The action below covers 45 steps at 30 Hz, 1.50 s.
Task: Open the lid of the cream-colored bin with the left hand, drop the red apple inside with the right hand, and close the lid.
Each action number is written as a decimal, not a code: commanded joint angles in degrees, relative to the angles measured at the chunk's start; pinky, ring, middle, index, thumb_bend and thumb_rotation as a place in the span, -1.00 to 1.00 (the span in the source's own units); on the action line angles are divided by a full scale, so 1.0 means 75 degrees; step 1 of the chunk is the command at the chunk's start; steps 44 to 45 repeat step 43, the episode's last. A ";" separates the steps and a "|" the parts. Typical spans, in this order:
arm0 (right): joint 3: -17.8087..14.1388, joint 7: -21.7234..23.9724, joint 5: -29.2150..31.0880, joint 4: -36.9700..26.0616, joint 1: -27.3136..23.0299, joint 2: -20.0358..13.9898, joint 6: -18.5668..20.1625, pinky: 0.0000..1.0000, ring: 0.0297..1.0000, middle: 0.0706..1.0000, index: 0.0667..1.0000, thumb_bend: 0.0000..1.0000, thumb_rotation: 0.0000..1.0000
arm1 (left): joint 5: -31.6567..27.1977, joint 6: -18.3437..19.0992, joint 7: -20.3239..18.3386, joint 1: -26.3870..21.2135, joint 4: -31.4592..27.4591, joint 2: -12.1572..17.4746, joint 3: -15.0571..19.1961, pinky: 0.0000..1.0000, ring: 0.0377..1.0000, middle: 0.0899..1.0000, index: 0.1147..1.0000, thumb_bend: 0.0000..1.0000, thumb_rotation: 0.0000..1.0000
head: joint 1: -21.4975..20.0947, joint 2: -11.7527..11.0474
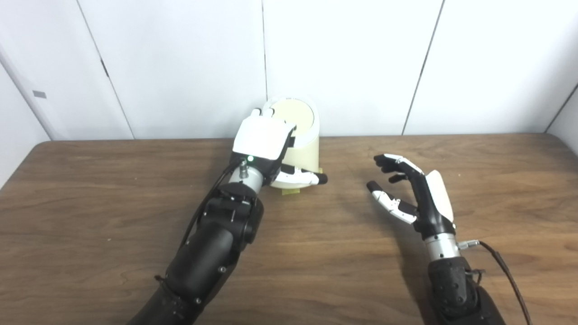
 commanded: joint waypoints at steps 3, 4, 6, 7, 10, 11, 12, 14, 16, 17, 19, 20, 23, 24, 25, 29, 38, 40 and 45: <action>0.0027 0.0026 0.0109 -0.0087 -0.0011 0.0096 -0.0104 0.15 0.36 0.39 0.39 -0.48 -0.03 | -0.0246 0.0183 0.0441 -0.0056 -0.0366 -0.0222 0.0406 1.00 1.00 0.81 0.79 0.44 0.78 | -0.0017 -0.0003; 0.0034 0.0033 0.0091 -0.0080 -0.0013 0.0090 -0.0111 0.15 0.36 0.39 0.40 -0.47 -0.01 | -0.0376 0.0189 0.0534 -0.0027 -0.0440 -0.0263 0.0525 1.00 1.00 0.85 0.82 0.35 0.78 | -0.0026 -0.0012; 0.0029 0.0069 0.0095 -0.0105 -0.0006 0.0102 -0.0069 0.14 0.36 0.39 0.40 -0.47 0.00 | -0.1075 -0.0003 0.1232 0.0121 -0.0581 -0.0424 0.0959 0.95 0.94 0.82 0.77 0.15 0.56 | -0.0051 -0.0005; 0.0022 0.0071 0.0097 -0.0113 -0.0004 0.0114 -0.0054 0.14 0.36 0.39 0.40 -0.47 0.00 | -0.1494 -0.0158 0.1739 0.0216 -0.0630 -0.0534 0.1223 0.94 0.92 0.81 0.75 0.13 0.53 | -0.0060 0.0000; 0.0021 0.0055 0.0019 -0.0138 -0.0002 0.0117 0.0017 0.17 0.37 0.39 0.40 -0.50 0.05 | -0.3523 -0.1080 0.3164 0.0539 -0.0733 -0.0969 0.2313 0.58 0.68 0.57 0.51 -0.26 0.26 | -0.0023 -0.0009; 0.0020 0.0057 0.0017 -0.0130 -0.0007 0.0111 0.0016 0.17 0.38 0.39 0.40 -0.50 0.06 | -0.4210 -0.1436 0.3378 0.0629 -0.0734 -0.1064 0.2628 0.50 0.64 0.53 0.47 -0.34 0.24 | -0.0019 -0.0015; 0.0019 0.0065 0.0031 -0.0117 -0.0012 0.0107 0.0008 0.16 0.37 0.38 0.40 -0.51 0.06 | -0.4849 -0.1775 0.3505 0.0713 -0.0709 -0.1122 0.2887 0.38 0.57 0.51 0.44 -0.45 0.23 | -0.0023 -0.0020; 0.0017 0.0075 0.0051 -0.0087 -0.0025 0.0096 -0.0012 0.15 0.36 0.38 0.40 -0.51 0.05 | -0.5642 -0.2209 0.3625 0.0830 -0.0651 -0.1162 0.3181 0.24 0.45 0.46 0.42 -0.54 0.18 | -0.0065 -0.0037; 0.0006 0.0077 0.0079 -0.0075 -0.0026 0.0092 -0.0028 0.13 0.35 0.37 0.41 -0.50 0.05 | -0.6239 -0.2579 0.3659 0.1070 -0.0555 -0.1023 0.3350 0.20 0.41 0.44 0.41 -0.57 0.21 | -0.0057 -0.0040; -0.0001 0.0079 0.0096 -0.0082 -0.0021 0.0093 -0.0029 0.13 0.35 0.38 0.41 -0.51 -0.01 | -0.6446 -0.2731 0.3675 0.1191 -0.0504 -0.0923 0.3391 0.20 0.40 0.43 0.41 -0.55 0.26 | -0.0070 -0.0030; -0.0014 0.0091 0.0134 -0.0110 -0.0003 0.0099 -0.0026 0.13 0.35 0.38 0.41 -0.52 -0.05 | -0.6695 -0.2978 0.3740 0.1423 -0.0387 -0.0711 0.3438 0.20 0.39 0.42 0.41 -0.54 0.29 | -0.0078 -0.0015; -0.0022 0.0090 0.0139 -0.0135 0.0013 0.0099 -0.0015 0.14 0.36 0.38 0.40 -0.52 -0.06 | -0.6867 -0.3113 0.3775 0.1567 -0.0319 -0.0615 0.3484 0.21 0.40 0.43 0.41 -0.55 0.27 | -0.0075 0.0008; -0.0059 0.0027 0.0141 -0.0169 0.0038 0.0107 -0.0041 0.12 0.34 0.37 0.38 -0.50 -0.16 | -0.7442 -0.3635 0.3879 0.1924 -0.0084 -0.0421 0.3625 0.22 0.40 0.42 0.39 -0.57 0.13 | -0.0062 0.0032; -0.0081 0.0025 0.0162 -0.0182 0.0043 0.0109 -0.0036 0.09 0.33 0.37 0.37 -0.49 -0.21 | -0.7646 -0.3841 0.3909 0.2025 0.0002 -0.0393 0.3667 0.21 0.39 0.42 0.37 -0.58 0.08 | -0.0055 0.0057; -0.0106 0.0009 0.0169 -0.0188 0.0045 0.0107 -0.0038 0.08 0.33 0.37 0.37 -0.47 -0.24 | -0.7926 -0.4052 0.3928 0.2190 0.0080 -0.0400 0.3726 0.21 0.39 0.41 0.36 -0.58 0.05 | -0.0043 0.0061; -0.0161 0.0045 0.0182 -0.0220 0.0046 0.0074 -0.0014 0.08 0.33 0.37 0.35 -0.45 -0.34 | -0.8499 -0.4505 0.3976 0.2541 0.0309 -0.0424 0.3778 0.24 0.40 0.40 0.35 -0.61 -0.04 | -0.0038 0.0080; -0.0192 0.0055 0.0154 -0.0268 0.0082 -0.0011 -0.0095 0.08 0.32 0.38 0.33 -0.44 -0.40 | -0.8537 -0.4672 0.4192 0.2790 0.0974 -0.0486 0.3716 0.26 0.42 0.43 0.39 -0.61 -0.15 | -0.0081 0.0153; -0.0197 0.0023 0.0142 -0.0227 0.0068 -0.0037 -0.0167 0.01 0.28 0.37 0.32 -0.43 -0.46 | -0.8498 -0.4747 0.4269 0.2788 0.1143 -0.0493 0.3697 0.26 0.43 0.43 0.39 -0.62 -0.18 | -0.0077 0.0169; -0.0210 0.0019 0.0165 -0.0149 0.0023 -0.0067 -0.0207 -0.09 0.20 0.33 0.31 -0.41 -0.51 | -0.8352 -0.4942 0.4406 0.2761 0.1423 -0.0425 0.3626 0.25 0.42 0.43 0.38 -0.60 -0.18 | -0.0041 0.0201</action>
